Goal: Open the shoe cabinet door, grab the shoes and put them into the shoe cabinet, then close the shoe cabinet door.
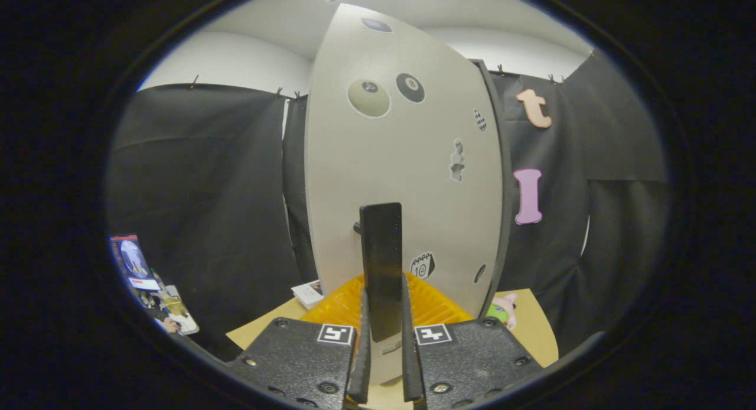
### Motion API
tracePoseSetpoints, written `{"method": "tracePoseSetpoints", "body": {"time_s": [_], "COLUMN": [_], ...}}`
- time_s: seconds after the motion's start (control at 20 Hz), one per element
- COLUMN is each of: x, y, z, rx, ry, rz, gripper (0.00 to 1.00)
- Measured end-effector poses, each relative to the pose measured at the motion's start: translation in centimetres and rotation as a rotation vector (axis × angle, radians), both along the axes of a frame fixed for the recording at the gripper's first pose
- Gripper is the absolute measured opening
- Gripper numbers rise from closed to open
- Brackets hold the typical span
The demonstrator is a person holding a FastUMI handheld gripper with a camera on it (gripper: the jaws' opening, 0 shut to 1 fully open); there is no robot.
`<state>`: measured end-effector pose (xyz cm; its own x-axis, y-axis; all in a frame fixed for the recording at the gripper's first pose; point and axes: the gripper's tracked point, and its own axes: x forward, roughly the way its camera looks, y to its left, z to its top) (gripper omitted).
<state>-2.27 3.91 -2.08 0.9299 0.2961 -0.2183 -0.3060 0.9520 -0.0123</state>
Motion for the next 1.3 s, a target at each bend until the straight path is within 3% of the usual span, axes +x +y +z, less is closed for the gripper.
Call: {"method": "tracePoseSetpoints", "body": {"time_s": [0.4, 0.8, 1.05, 1.2, 1.3], "x": [-2.5, -3.1, -4.7, -8.6, -11.1], "y": [-8.2, -19.0, -20.6, -19.9, -17.8], "z": [0.8, 1.9, 1.6, 1.5, 1.6], "rx": [-0.026, -0.009, 0.064, 0.143, 0.168], "ry": [-0.048, -0.090, -0.061, -0.068, -0.104], "rz": [-0.104, -0.312, -0.266, -0.273, -0.224], "gripper": [0.18, 0.05, 0.05, 0.04, 0.05]}}
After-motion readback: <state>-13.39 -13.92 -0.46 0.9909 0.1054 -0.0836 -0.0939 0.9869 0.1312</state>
